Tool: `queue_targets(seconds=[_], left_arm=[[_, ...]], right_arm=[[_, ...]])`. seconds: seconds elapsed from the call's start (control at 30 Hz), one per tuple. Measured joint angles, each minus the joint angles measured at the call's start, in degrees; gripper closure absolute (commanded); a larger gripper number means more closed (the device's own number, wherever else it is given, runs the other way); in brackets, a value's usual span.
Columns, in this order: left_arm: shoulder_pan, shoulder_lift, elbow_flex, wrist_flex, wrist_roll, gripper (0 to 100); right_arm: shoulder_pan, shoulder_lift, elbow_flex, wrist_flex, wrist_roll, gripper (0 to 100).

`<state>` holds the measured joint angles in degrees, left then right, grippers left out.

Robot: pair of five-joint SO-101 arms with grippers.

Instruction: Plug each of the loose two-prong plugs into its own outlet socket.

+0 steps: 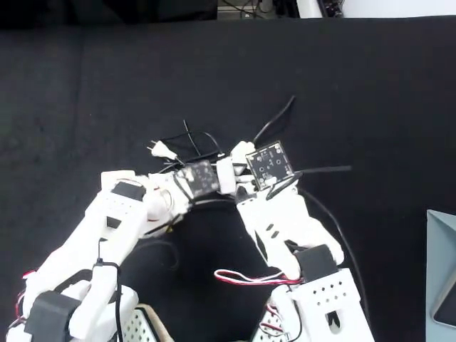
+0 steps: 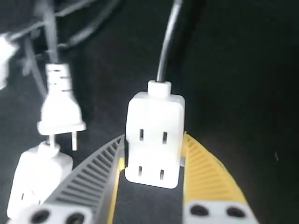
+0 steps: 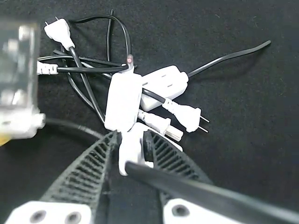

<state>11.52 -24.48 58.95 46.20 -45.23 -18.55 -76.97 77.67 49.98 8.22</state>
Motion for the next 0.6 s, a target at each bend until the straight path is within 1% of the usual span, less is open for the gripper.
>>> queue_targets(seconds=[0.1,0.17,0.3,0.33,0.5,0.6], left_arm=[[0.00,0.00,0.00,-1.93,5.89,96],[0.00,0.00,0.00,-2.20,7.82,95],[0.00,0.00,0.00,-0.79,9.49,80],[0.00,0.00,0.00,0.18,9.67,79],[0.00,0.00,-0.35,2.37,13.45,81],[0.00,0.00,-0.35,2.46,14.33,77]], right_arm=[[0.00,0.00,0.00,0.18,0.00,98.7],[0.00,0.00,0.00,0.18,0.00,98.7],[0.00,0.00,0.00,0.18,0.00,98.7],[0.00,0.00,0.00,0.18,0.00,98.7],[0.00,0.00,0.00,0.18,0.00,98.7],[0.00,0.00,0.00,0.18,0.00,98.7]])
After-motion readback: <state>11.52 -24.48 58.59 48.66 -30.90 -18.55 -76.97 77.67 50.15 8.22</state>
